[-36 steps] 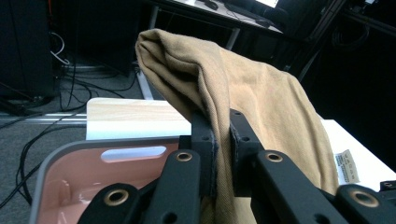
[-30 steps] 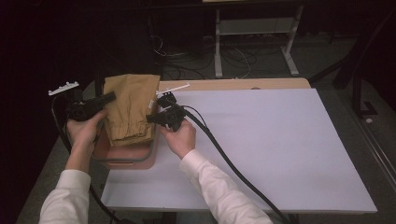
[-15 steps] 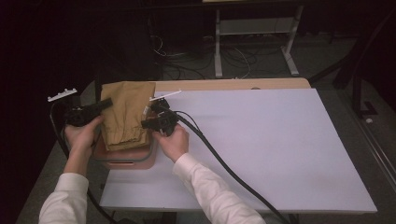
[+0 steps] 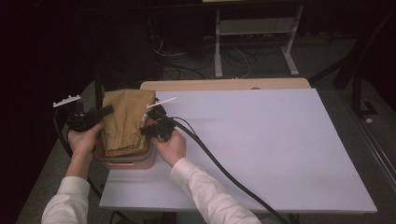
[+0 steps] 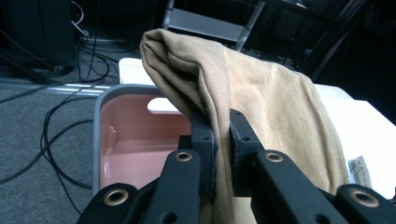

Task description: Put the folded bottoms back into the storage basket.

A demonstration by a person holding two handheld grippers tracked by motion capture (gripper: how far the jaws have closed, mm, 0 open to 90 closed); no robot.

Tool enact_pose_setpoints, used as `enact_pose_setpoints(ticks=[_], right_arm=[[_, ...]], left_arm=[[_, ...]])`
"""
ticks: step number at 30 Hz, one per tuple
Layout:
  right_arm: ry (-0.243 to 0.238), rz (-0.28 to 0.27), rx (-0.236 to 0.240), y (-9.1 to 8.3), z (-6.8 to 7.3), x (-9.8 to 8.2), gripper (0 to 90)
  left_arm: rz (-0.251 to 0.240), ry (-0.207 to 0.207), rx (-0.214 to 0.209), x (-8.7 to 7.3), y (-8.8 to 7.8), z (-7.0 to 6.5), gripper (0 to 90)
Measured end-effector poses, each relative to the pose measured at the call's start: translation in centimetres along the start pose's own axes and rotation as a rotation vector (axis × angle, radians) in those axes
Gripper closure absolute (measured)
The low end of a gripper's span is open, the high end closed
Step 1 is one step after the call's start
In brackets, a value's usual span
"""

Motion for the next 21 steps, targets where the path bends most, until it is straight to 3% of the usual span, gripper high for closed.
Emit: enact_pose_setpoints(ticks=[13, 19, 21], right_arm=[[0.004, 0.021, 0.01, 0.8, 0.1, -1.0, 84.3], [0.01, 0.027, 0.015, 0.9, 0.1, -1.3, 84.1], [0.013, 0.03, 0.016, 0.9, 0.1, -1.4, 81.3]], left_arm=[[0.038, -0.019, 0.007, -1.4, 0.5, 0.8, 82.8], [0.066, -0.008, 0.008, -1.7, 0.8, 0.7, 81.4], [0.073, -0.015, -0.005, -1.7, 0.9, 0.6, 65.6]])
Point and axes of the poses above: each handheld gripper's, and its own axes: y roughly forward along the jaws, x roughly out of its top, z roughly to its left, the point moved 10 cm from there along y, roughly forward along the jaws, and after that the axes turned 2 degrees about -y, right-handed, at the moved point
